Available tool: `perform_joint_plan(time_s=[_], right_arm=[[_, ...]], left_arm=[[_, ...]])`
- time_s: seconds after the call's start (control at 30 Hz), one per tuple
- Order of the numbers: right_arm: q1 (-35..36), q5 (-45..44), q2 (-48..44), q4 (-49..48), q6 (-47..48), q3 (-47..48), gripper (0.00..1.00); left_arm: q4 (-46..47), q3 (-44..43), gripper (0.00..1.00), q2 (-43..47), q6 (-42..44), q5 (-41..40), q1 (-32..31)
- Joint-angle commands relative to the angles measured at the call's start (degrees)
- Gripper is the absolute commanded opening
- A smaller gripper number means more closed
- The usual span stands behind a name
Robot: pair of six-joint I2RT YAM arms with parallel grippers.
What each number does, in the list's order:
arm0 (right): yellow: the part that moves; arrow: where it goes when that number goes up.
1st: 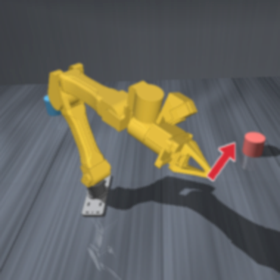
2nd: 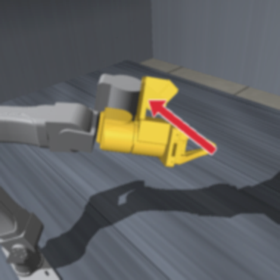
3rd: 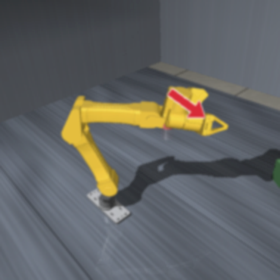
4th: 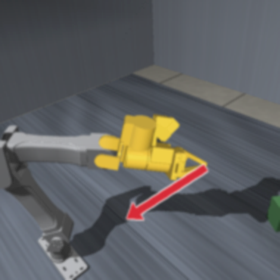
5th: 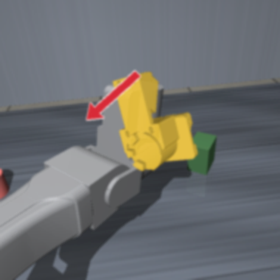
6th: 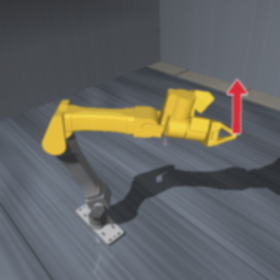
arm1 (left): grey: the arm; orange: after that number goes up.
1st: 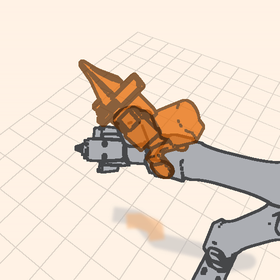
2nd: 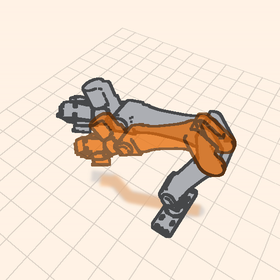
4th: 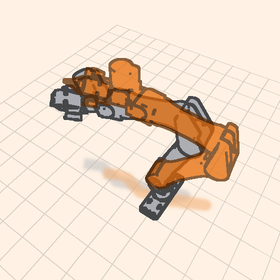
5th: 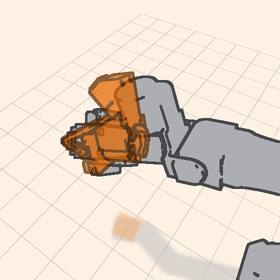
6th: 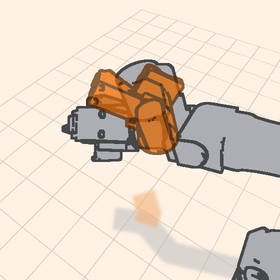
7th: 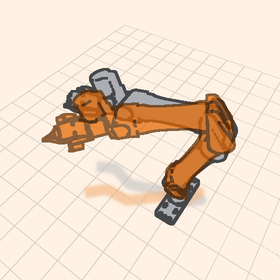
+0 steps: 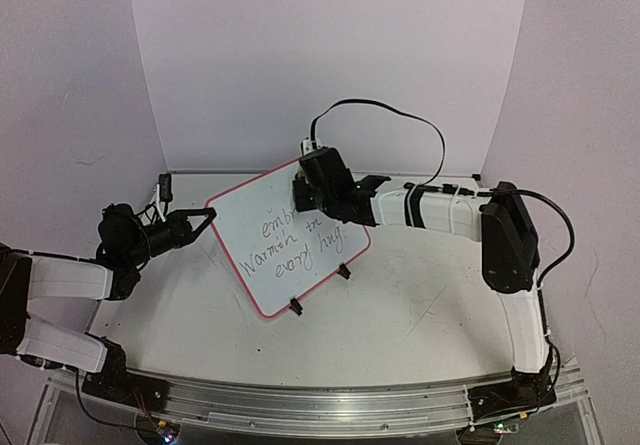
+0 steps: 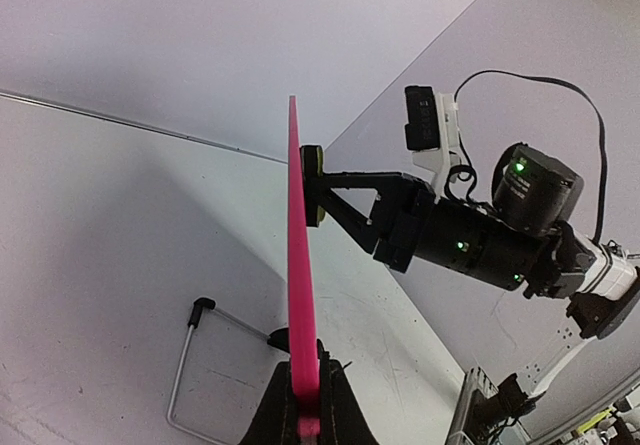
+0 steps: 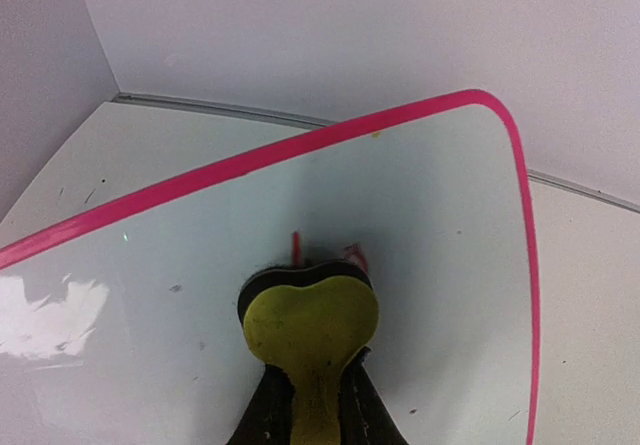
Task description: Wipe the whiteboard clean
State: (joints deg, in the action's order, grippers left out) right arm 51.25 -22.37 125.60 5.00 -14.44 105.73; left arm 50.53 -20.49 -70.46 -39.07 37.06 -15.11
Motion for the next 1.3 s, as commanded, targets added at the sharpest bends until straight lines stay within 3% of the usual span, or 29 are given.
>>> perform_joint_plan(time_s=[0.0,0.23,0.43,0.63,1.27], right_arm=[[-1.78,1.12,-0.24,-1.93,0.44,-0.56,0.0],[0.62,5.64,-2.51,-4.07,0.39,-1.79,0.0],[5.95,6.12,-2.57,-5.96,3.14,-0.79,0.0],[6.91,3.82,-1.58,-5.47,2.19,0.87,0.0],[-5.74,3.12,0.45,3.74,-0.22,3.45,0.0]], left_arm=[[1.79,-0.73,0.0,0.76,6.36,8.18,-2.38],[1.8,-0.91,0.0,0.75,6.51,8.53,-2.6],[1.83,-1.06,0.0,0.64,6.6,8.74,-2.89],[1.83,-1.05,0.0,0.76,6.71,8.91,-3.03],[1.79,-1.41,0.0,0.45,7.33,9.82,-3.75]])
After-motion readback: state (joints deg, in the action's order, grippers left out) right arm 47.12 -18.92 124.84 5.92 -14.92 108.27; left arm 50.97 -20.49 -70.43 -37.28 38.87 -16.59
